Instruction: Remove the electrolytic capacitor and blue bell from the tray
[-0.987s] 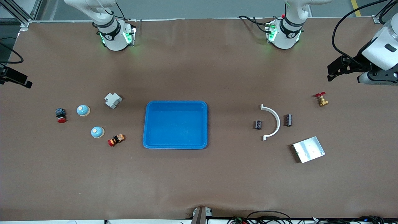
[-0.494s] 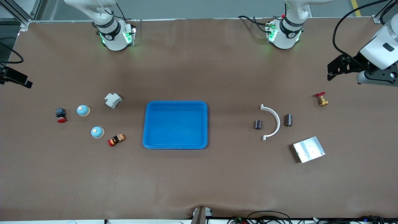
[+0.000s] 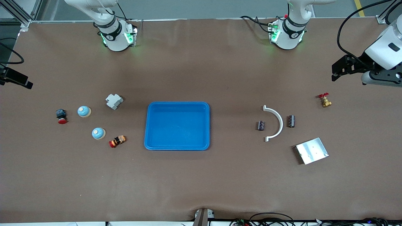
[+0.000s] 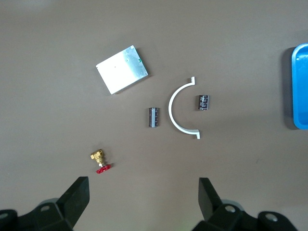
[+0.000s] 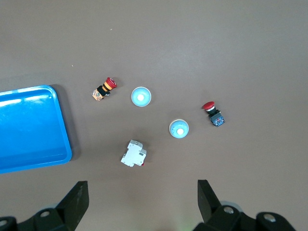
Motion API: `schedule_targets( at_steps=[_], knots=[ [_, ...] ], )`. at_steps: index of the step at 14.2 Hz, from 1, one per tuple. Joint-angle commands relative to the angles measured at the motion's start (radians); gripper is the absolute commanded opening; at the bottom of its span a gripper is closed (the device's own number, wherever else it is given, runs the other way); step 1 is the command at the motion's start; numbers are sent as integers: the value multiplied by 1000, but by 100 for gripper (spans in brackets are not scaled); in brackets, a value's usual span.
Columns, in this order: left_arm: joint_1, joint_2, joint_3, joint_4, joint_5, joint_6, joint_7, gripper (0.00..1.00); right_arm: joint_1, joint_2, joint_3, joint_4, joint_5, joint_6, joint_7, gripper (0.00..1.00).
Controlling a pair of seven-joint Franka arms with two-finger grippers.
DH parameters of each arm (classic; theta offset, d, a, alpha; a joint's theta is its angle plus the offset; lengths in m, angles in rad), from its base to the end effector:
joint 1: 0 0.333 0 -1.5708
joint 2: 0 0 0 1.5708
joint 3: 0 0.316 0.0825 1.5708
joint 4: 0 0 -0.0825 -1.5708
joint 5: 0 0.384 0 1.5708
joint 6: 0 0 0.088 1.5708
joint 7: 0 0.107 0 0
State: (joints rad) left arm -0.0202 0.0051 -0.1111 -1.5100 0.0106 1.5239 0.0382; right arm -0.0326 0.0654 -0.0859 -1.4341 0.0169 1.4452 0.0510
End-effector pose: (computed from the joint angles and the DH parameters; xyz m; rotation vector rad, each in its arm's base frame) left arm 0.5473 -0.0709 0.6461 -3.1208 0.2643 -0.0145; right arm 0.5586 -0.0627 0.6411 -3.1164 0.2621 0.0839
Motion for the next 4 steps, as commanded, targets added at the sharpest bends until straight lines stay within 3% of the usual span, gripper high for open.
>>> schedule_targets(
  at_steps=[1,4],
  knots=[
    [-1,4,5,27,-3,-27,25,100,-4,-1,15,14,6,-8,-17,100],
    [-1,3,7,24,-4,-28,26,100,8,-2,21,14,-6,0,-60,100]
  ],
)
